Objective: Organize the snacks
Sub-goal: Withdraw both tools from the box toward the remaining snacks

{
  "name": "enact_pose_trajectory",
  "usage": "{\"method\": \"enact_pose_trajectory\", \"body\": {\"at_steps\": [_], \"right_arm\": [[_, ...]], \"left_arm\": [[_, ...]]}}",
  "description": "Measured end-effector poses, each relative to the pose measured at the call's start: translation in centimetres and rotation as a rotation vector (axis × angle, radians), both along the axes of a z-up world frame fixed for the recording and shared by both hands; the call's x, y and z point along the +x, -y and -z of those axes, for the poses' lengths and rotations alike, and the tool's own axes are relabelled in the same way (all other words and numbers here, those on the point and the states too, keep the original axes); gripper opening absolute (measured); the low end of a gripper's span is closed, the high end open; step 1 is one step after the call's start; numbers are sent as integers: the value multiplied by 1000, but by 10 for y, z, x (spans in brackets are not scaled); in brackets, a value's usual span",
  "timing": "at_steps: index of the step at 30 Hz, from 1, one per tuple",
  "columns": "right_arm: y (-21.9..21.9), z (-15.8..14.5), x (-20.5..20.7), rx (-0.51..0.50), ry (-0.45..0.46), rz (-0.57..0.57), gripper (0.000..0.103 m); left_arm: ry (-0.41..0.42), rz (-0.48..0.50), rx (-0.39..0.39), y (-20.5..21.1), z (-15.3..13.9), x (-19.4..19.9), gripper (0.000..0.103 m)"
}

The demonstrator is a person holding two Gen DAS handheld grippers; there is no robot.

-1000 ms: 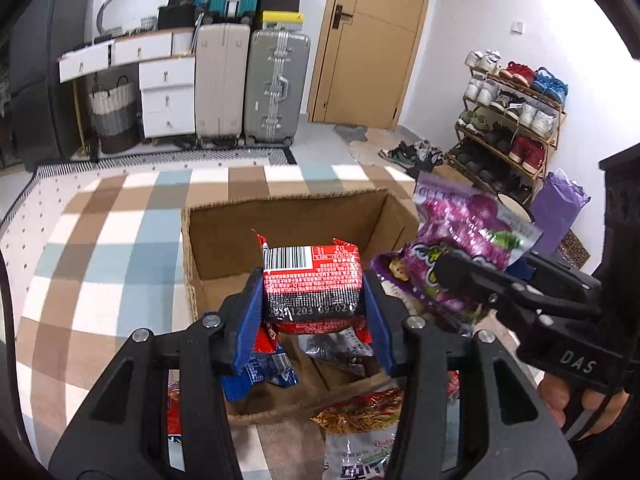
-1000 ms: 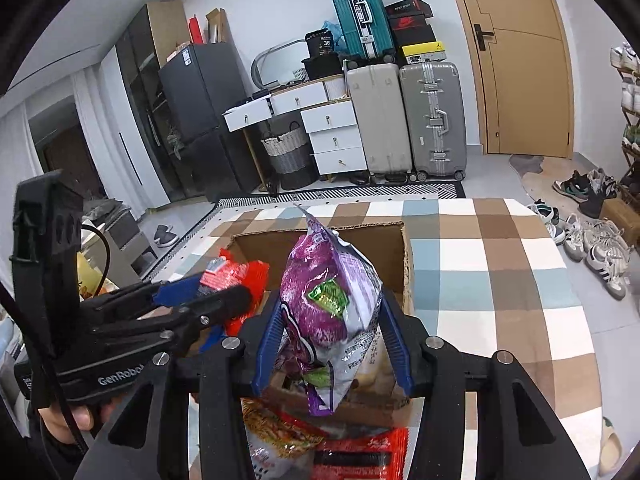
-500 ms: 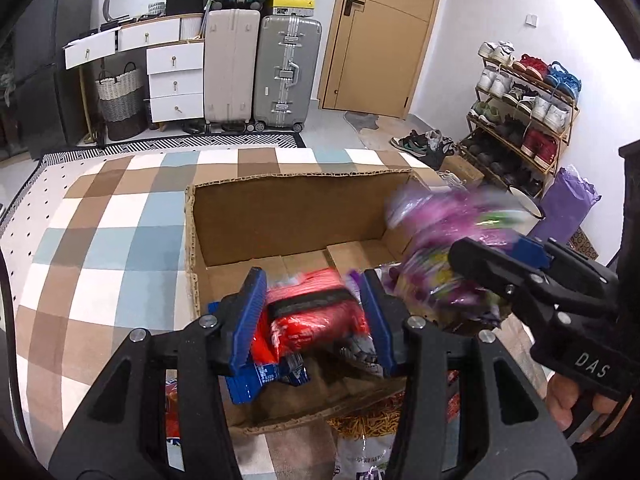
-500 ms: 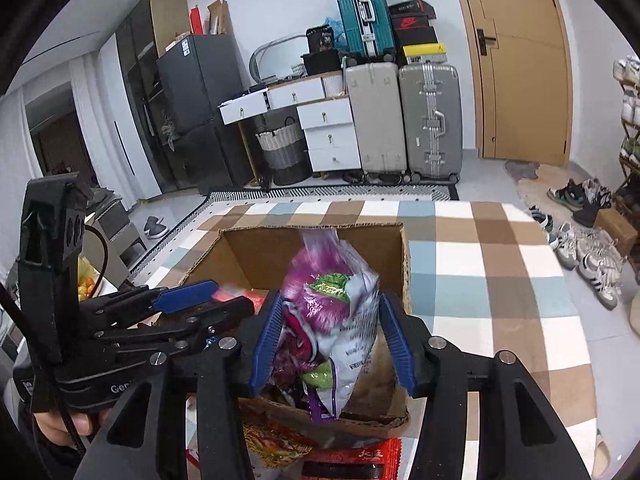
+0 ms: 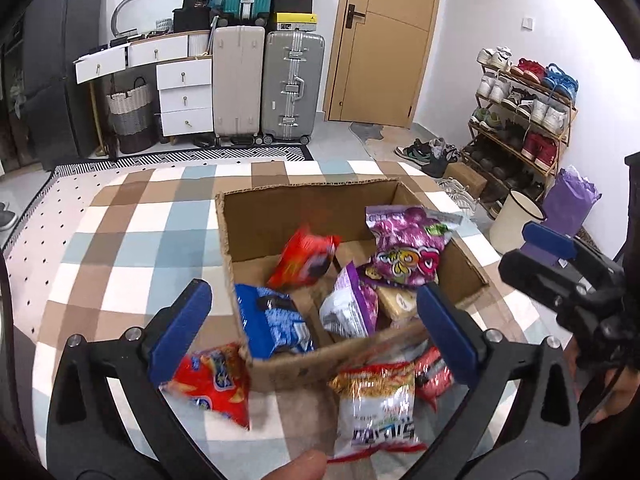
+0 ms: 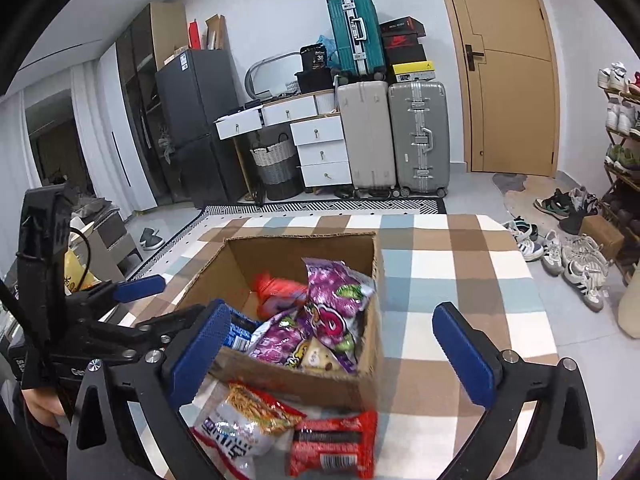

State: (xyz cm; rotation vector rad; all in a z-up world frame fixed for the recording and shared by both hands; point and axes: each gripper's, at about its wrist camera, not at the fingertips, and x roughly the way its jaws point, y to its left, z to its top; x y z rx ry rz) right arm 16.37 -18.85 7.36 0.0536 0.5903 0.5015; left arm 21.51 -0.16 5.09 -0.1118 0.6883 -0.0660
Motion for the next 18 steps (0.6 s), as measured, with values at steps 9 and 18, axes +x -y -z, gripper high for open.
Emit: {"method": "enact_pose_trajectory", "body": {"at_steps": [9, 18], "right_arm": [[11, -1, -25, 6, -33, -16, 103], [17, 3, -52, -11, -54, -16, 103]], "left_arm": [[13, -3, 3, -4, -11, -44, 102], [11, -7, 15, -10, -11, -83, 102]]}}
